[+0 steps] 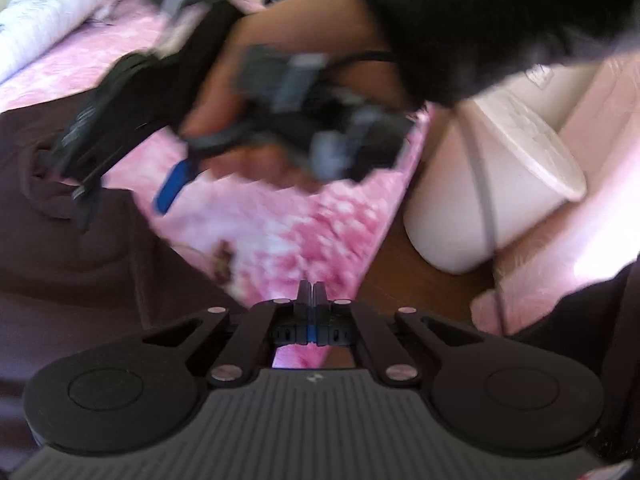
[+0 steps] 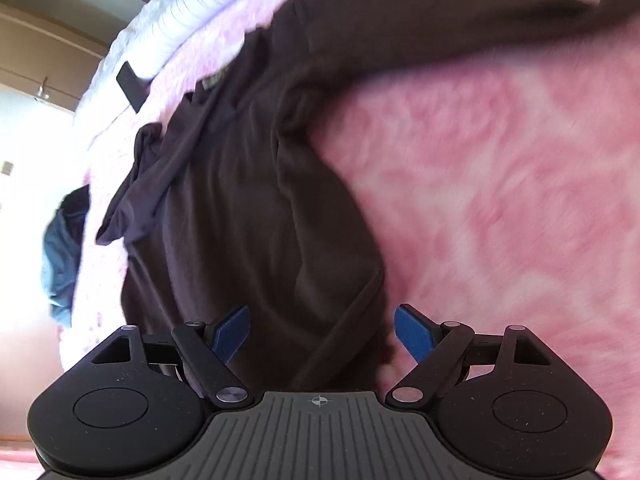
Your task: Fold clothes
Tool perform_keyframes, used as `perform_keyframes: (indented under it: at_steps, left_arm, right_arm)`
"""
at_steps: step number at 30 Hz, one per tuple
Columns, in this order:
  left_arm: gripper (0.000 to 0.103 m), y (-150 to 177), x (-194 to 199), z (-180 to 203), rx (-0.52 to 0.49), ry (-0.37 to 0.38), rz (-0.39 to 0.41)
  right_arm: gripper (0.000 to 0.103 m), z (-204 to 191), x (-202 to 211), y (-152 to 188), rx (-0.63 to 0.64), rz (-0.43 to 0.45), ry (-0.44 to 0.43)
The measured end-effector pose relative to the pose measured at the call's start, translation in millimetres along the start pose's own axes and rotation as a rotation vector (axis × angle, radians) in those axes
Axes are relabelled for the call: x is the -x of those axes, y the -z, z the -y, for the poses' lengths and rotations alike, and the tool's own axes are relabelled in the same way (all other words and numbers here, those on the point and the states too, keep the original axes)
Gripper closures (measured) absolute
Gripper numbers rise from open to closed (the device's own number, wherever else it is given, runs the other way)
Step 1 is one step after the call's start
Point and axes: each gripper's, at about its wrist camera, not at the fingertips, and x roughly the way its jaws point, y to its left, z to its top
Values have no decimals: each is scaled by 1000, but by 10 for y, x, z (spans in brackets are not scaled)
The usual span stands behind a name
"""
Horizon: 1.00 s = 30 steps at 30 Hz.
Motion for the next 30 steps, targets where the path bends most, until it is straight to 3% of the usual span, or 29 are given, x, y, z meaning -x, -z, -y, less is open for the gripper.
perform_keyframes:
  at_steps: [2,3,4,5,6,11,15,17,19,21,23,25,27,30]
  left_arm:
    - [103,58,-23,87,2,6,-25]
    - [103,83,-22,105,10,-2,-33]
    - [103,105,-9,101,25,-13,-40]
    - [103,129,12,87,40,-29,-46]
    - [102,156,50,49,58,-54,-50]
    - [99,322,338,-235,127,-229,-95]
    - [93,541,644,-593,213,-412,-151]
    - [91,657,822,-818,261,-516,-176]
    - [75,775,1000,-1052,308,-618,-198]
    - [71,892,1185,-1340,353,-701,-200]
    - [69,957,1439,-1655,378,-761,-186]
    - [64,1021,1692,-1979,400,-819,-170]
    - [58,1095,1868,-2411,403,-850,-148]
    - [56,1199,2041,-3131,385,-870,-124]
  right_arm:
    - [21,65,-132,55,-28,-41,-1]
    - [34,64,-135,86,-6,-44,21]
    - [75,57,-128,117,25,-45,52]
    - [93,69,-104,146,57,-45,96]
    - [99,118,-46,176,74,-40,127]
    - [103,491,372,335,72,-1,291]
    - [103,655,633,456,23,14,401]
    - [102,618,703,480,18,29,388]
    - [102,507,715,456,33,33,359]
    - [98,259,653,395,128,41,365]
    - [76,-81,554,293,254,59,387]
    - [25,-440,387,147,358,87,388]
    - [21,-796,199,-23,442,116,384]
    - [21,-1297,-148,-287,528,129,375]
